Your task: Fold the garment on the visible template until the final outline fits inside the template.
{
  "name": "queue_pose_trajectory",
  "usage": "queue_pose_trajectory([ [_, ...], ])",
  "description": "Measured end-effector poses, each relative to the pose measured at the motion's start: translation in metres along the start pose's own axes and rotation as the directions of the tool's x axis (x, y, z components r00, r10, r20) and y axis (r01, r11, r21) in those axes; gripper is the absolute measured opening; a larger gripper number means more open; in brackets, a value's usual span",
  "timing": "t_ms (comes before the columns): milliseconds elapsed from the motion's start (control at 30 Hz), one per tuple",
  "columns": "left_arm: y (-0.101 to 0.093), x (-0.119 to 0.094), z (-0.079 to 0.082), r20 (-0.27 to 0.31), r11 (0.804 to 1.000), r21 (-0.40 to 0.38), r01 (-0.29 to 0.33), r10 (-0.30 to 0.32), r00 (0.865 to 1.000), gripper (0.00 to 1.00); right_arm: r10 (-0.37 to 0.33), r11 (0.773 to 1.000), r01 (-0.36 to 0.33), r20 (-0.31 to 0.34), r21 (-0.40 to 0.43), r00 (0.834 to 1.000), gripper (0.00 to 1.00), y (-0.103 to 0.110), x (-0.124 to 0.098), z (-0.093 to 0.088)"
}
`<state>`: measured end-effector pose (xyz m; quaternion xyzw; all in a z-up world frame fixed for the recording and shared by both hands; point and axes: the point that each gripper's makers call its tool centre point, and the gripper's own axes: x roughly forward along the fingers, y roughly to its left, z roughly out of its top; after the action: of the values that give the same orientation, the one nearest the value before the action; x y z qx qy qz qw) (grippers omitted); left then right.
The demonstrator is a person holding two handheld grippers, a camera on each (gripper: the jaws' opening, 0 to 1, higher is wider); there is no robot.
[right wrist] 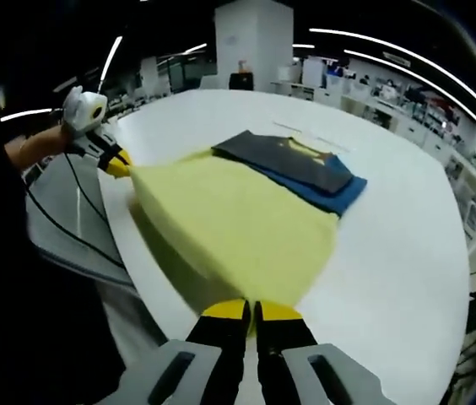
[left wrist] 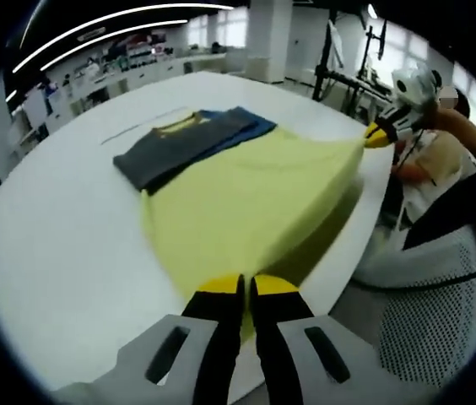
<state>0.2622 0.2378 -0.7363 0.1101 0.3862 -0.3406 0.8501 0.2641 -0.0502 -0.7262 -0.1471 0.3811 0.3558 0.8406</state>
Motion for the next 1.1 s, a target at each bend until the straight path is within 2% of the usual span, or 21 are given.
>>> queue_pose_trajectory([
  [300,0.003,-0.016,0.006,-0.005,0.999,-0.045,-0.007,0.007,1.0,0.01,0.022,1.0,-0.022,-0.003,0.02,1.0,0.0,0.006,-0.019,0.019],
  [400,-0.002,-0.023,0.015,0.021,0.998,-0.055,-0.003,0.004,1.0,0.01,0.017,1.0,-0.017,-0.017,0.002,1.0,0.0,0.007,-0.024,0.021],
  [533,-0.008,-0.028,0.02,0.023,0.999,-0.046,0.0,0.001,1.0,0.01,0.022,1.0,-0.022,-0.018,-0.015,1.0,0.0,0.01,-0.031,0.025],
  [800,-0.008,-0.042,0.031,0.041,0.998,-0.058,-0.038,0.04,0.998,0.01,0.038,0.998,-0.039,-0.026,-0.05,0.999,0.0,0.018,-0.041,0.031],
  [1100,-0.013,-0.059,0.046,0.055,0.998,-0.034,-0.06,0.062,0.997,0.01,0.016,0.995,-0.017,-0.014,-0.094,1.0,0.0,0.018,-0.052,0.045],
])
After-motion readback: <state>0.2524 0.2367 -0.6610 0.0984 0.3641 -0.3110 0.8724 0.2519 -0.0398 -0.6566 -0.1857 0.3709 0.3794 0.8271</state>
